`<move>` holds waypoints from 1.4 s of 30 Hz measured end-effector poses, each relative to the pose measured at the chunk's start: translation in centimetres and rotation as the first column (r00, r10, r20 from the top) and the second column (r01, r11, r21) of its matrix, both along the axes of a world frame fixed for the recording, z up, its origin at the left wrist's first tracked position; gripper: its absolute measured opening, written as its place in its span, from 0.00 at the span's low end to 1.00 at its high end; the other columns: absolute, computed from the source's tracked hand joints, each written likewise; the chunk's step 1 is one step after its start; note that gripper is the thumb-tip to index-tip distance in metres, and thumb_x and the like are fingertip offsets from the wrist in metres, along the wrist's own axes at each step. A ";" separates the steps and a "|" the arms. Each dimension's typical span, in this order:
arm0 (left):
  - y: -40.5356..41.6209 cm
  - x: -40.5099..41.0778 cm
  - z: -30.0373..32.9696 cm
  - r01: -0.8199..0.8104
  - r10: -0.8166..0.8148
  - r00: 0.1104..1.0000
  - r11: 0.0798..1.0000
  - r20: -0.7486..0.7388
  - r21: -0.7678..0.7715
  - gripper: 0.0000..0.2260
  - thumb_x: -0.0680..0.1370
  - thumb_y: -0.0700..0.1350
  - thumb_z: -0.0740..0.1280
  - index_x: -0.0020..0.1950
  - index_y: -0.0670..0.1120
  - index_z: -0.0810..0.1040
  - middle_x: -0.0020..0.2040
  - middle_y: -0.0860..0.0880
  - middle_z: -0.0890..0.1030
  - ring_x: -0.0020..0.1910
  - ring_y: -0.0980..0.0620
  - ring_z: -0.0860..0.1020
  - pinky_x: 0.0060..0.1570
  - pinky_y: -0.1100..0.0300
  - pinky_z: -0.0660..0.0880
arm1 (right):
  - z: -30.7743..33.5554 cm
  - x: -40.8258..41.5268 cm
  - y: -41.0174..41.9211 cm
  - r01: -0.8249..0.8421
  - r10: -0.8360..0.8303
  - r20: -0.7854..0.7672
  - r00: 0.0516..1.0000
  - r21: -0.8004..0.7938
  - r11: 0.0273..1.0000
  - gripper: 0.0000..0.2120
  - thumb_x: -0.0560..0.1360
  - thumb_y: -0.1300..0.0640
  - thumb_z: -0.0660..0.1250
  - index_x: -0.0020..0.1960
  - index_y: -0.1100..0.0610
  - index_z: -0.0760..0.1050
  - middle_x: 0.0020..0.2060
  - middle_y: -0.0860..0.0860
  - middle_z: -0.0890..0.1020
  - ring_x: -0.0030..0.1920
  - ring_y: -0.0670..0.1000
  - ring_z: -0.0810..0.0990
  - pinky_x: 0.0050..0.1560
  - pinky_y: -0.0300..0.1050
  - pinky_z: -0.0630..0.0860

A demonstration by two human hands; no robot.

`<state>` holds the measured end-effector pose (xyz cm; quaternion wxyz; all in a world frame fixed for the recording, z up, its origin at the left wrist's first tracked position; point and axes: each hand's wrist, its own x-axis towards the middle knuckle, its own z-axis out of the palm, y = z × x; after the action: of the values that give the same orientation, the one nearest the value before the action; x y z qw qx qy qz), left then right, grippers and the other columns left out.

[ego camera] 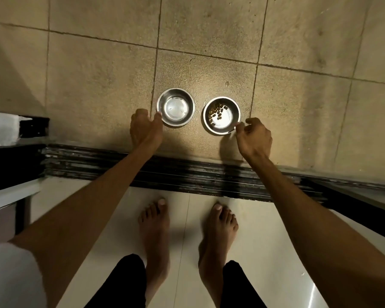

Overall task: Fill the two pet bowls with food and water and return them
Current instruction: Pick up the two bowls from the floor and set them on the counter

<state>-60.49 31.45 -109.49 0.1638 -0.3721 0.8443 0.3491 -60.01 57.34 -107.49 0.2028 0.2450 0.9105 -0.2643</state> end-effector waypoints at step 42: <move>-1.2 -1.2 8.6 -0.470 0.492 0.868 0.772 0.067 0.428 0.08 0.75 0.34 0.75 0.53 0.34 0.81 0.36 0.41 0.85 0.34 0.45 0.87 0.40 0.54 0.85 | 9.1 -2.2 -4.1 0.446 -0.466 0.003 0.885 -0.290 0.846 0.09 0.74 0.59 0.72 0.36 0.49 0.81 0.35 0.50 0.87 0.41 0.53 0.87 0.53 0.56 0.85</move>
<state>-61.66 30.25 -100.88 0.1265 -0.5213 0.6261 0.5659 -62.17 53.21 -98.42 0.1361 0.4136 0.7853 -0.4402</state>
